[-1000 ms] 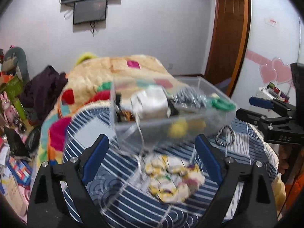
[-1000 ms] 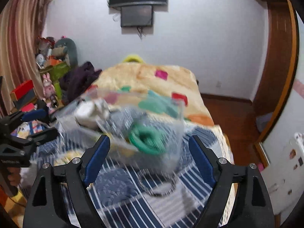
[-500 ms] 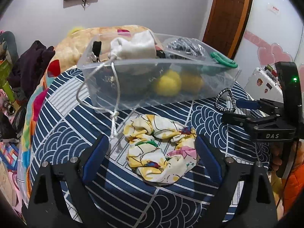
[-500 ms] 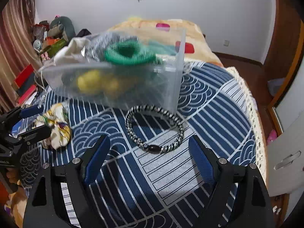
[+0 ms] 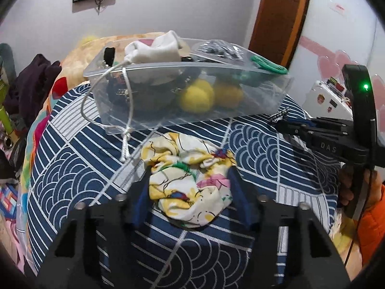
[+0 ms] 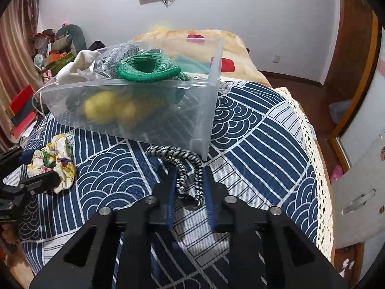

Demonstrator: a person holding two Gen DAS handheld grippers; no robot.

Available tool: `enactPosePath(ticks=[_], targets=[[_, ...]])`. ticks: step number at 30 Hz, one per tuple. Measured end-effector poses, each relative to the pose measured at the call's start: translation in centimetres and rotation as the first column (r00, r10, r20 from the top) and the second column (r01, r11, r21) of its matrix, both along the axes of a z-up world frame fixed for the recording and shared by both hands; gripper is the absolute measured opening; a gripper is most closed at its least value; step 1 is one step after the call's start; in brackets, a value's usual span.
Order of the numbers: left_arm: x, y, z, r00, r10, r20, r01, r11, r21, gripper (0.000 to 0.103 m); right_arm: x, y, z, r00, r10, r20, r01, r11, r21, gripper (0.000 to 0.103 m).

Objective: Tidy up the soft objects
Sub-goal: 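Grasp the floral scrunchie with left tool while right tool grasps the braided bracelet, then drop the scrunchie into the box while right tool drops the bracelet in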

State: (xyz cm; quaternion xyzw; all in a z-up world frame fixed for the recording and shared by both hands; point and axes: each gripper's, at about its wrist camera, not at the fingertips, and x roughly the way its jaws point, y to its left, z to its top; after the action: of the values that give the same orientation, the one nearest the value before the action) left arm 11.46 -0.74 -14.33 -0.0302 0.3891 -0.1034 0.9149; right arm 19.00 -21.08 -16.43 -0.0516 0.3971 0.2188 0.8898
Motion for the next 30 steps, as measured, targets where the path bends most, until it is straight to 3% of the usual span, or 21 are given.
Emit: enactPosePath(ticks=[4,7,17,30], targets=[[-0.6,-0.5,0.2,0.999,-0.038,0.006,0.038,0.999,-0.004,0.028,-0.9,-0.1,0.1,1.0,0.013,0.003,-0.013,1.0,0.017,0.013],[-1.0,-0.8,0.5,0.999,-0.052,0.011,0.052,0.998,-0.02,0.02,-1.5,-0.1,0.3,1.0,0.029,0.009,-0.029,0.999,0.029,0.013],[-1.8,0.1,5.0,0.989,-0.023,0.143,0.027,0.999,-0.027,0.018,-3.1,0.8,3.6,0.991,0.092,0.101,-0.098,0.994,0.058,0.013],[0.8,1.6,11.0,0.944,0.054,0.326,-0.048,0.998,-0.027,0.018,-1.7,2.0,9.2,0.965,0.067,0.255,-0.106,0.984,0.142,0.013]])
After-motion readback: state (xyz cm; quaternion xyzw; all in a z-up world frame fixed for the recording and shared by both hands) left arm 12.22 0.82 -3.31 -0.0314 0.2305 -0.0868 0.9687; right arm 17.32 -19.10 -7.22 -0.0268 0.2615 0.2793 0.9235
